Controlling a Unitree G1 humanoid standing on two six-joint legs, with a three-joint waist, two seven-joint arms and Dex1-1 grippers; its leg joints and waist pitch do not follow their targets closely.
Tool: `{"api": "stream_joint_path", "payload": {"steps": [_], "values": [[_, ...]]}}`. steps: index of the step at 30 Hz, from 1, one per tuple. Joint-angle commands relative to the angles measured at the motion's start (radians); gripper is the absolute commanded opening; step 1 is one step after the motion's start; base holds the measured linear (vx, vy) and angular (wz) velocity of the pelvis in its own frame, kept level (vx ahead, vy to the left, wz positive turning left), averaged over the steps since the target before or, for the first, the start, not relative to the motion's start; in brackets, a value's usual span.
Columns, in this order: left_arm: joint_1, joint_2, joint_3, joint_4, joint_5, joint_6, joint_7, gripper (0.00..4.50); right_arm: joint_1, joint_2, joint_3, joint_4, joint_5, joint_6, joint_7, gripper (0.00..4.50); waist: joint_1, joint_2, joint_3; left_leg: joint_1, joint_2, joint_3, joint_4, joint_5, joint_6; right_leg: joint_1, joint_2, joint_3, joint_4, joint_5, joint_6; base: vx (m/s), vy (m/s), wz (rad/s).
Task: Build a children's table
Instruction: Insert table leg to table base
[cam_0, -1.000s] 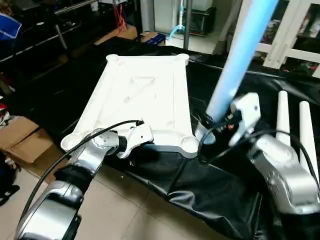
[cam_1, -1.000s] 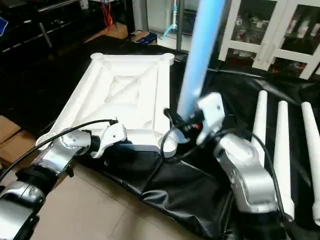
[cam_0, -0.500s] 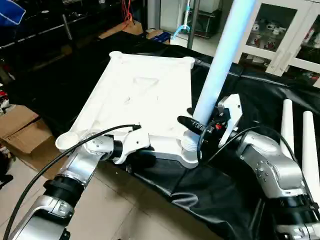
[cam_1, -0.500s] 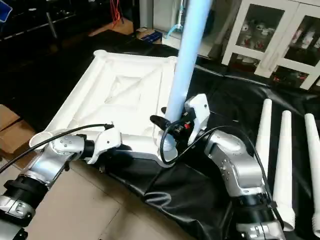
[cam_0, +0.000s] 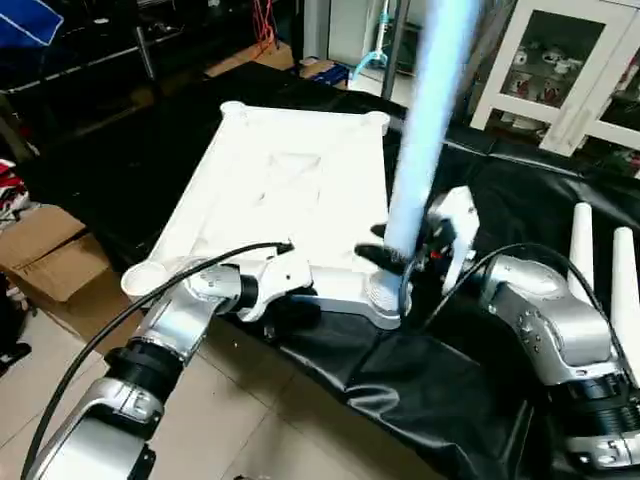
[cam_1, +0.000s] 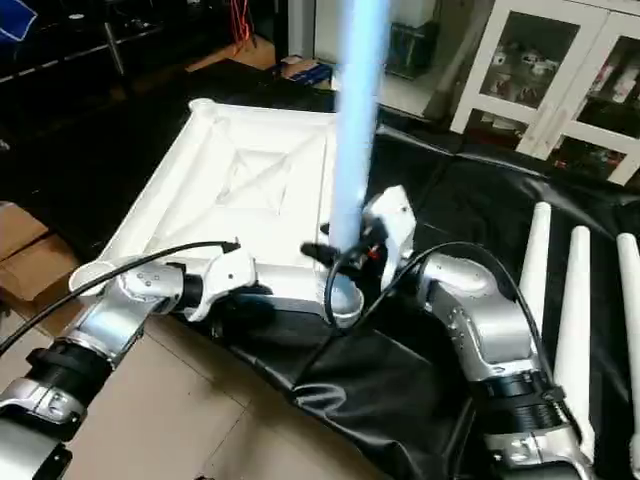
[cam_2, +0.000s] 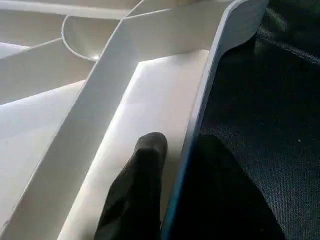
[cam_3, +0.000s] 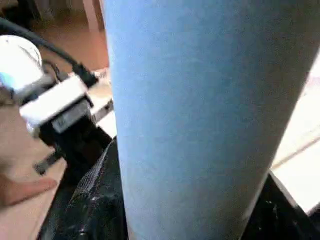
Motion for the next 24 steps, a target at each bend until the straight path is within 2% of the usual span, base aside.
{"api": "stream_joint_path", "payload": {"steps": [1,9,14,18,20,24], "values": [[0.016,-0.002,-0.009,0.011,-0.017,0.003,-0.014,0.78,0.005,-0.003,-0.001,0.007,-0.01,-0.004,-0.011,1.86,0.003,-0.011,-0.067,0.023,0.047,-0.011,-0.064,0.134,0.128,0.05,-0.062,0.017,-0.04,0.367,-0.325,0.0,0.0,0.0],[0.026,0.003,-0.013,-0.003,-0.032,-0.004,-0.049,0.78,-0.025,0.008,0.011,0.029,-0.037,0.052,-0.068,1.86,0.0,-0.008,-0.067,0.025,0.047,-0.012,-0.065,0.132,0.119,0.05,-0.061,0.016,-0.04,0.37,-0.334,0.0,0.0,0.0],[0.029,0.006,-0.02,-0.005,-0.033,-0.005,-0.061,0.78,-0.059,0.006,0.044,0.07,-0.071,0.082,-0.063,1.86,-0.002,-0.007,-0.064,0.025,0.047,-0.011,-0.066,0.127,0.117,0.049,-0.06,0.016,-0.041,0.378,-0.333,0.0,0.0,0.0],[0.035,0.004,-0.022,-0.011,-0.031,-0.003,-0.057,0.78,-0.05,0.006,0.068,0.072,-0.094,0.056,-0.058,1.86,-0.001,-0.01,-0.065,0.025,0.048,-0.011,-0.068,0.123,0.111,0.051,-0.06,0.017,-0.041,0.378,-0.331,0.0,0.0,0.0],[0.035,0.004,-0.022,-0.012,-0.032,-0.002,-0.056,0.78,-0.047,0.005,0.071,0.069,-0.098,0.051,-0.058,1.86,-0.001,-0.008,-0.063,0.025,0.049,-0.011,-0.069,0.114,0.106,0.049,-0.061,0.017,-0.043,0.368,-0.328,0.0,0.0,0.0],[0.037,0.005,-0.02,-0.014,-0.034,-0.005,-0.047,0.78,-0.002,0.001,0.076,0.052,-0.114,0.0,-0.066,1.86,-0.001,-0.011,-0.064,0.026,0.049,-0.011,-0.07,0.103,0.099,0.05,-0.062,0.018,-0.043,0.368,-0.326,0.0,0.0,0.0]]}}
